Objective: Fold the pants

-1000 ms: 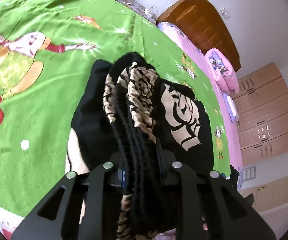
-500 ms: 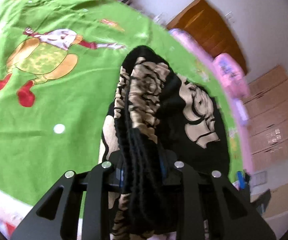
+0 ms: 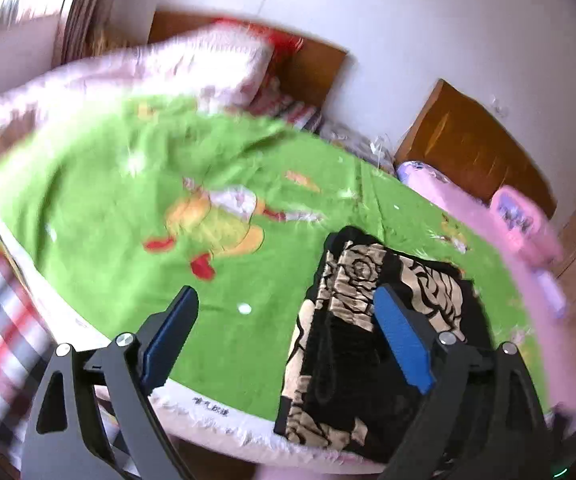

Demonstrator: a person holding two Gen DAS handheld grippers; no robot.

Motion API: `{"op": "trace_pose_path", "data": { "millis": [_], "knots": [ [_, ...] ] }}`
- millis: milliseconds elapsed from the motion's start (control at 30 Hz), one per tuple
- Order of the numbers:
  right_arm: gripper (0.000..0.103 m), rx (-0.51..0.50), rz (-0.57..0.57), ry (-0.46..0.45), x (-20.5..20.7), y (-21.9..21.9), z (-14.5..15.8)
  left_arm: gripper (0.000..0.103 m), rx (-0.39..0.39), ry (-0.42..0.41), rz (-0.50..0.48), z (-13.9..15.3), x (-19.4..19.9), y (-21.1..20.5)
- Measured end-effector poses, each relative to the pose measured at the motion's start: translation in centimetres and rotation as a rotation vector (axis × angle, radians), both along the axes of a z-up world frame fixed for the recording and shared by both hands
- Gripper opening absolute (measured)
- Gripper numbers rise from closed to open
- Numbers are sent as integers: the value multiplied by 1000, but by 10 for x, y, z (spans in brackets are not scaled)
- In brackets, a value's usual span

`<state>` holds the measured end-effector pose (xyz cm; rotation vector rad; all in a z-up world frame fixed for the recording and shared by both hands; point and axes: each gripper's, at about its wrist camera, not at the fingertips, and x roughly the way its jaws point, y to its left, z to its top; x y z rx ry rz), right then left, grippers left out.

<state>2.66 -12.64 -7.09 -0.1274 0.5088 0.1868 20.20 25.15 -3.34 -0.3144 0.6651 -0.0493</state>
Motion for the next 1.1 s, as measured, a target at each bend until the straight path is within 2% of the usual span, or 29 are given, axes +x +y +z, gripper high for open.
{"op": "trace_pose_path", "data": {
  "millis": [67, 133, 200, 267, 400, 467, 533, 567, 600, 667, 700, 833, 900, 967, 1033, 1100],
  "knots": [
    [92, 15, 23, 7, 3, 2, 1, 90, 7, -26, -69, 8, -11, -25],
    [92, 77, 59, 5, 1, 2, 9, 90, 28, -42, -157, 11, -16, -53],
    [92, 153, 145, -21, -7, 4, 22, 91, 55, -46, -210, 11, -12, -75],
    [92, 185, 259, -17, -12, 13, 30, 93, 88, -18, -246, -1, -5, -92],
    [92, 149, 361, -2, -2, 42, 36, 93, 141, 78, -228, -36, 8, -100],
    [92, 132, 382, 13, 11, 56, 31, 94, 187, 88, -224, -46, 7, -102],
    [92, 149, 426, 98, 23, 63, 23, 99, 236, 85, -237, -52, 5, -108],
    [93, 163, 481, 183, 28, 69, 14, 100, 269, 90, -241, -56, 5, -110],
    [95, 141, 501, 214, 27, 74, 7, 101, 296, 89, -243, -58, 5, -112],
    [95, 40, 515, 161, 13, 80, 3, 101, 336, 89, -238, -63, 5, -116],
    [94, 31, 517, 158, 10, 77, 5, 102, 344, 88, -233, -64, 5, -117],
    [94, 148, 532, 221, 13, 56, 11, 102, 347, 83, -225, -63, 6, -116],
    [94, 182, 535, 229, 16, 53, 12, 102, 345, 89, -197, -57, 3, -116],
    [98, 177, 538, 226, 16, 57, 9, 100, 287, 64, -186, -37, -3, -120],
    [99, 171, 543, 214, 10, 56, 8, 100, 258, 11, -264, -10, -6, -138],
    [99, 158, 542, 206, 6, 56, 11, 101, 305, -5, -347, 7, -1, -165]
  ]
}}
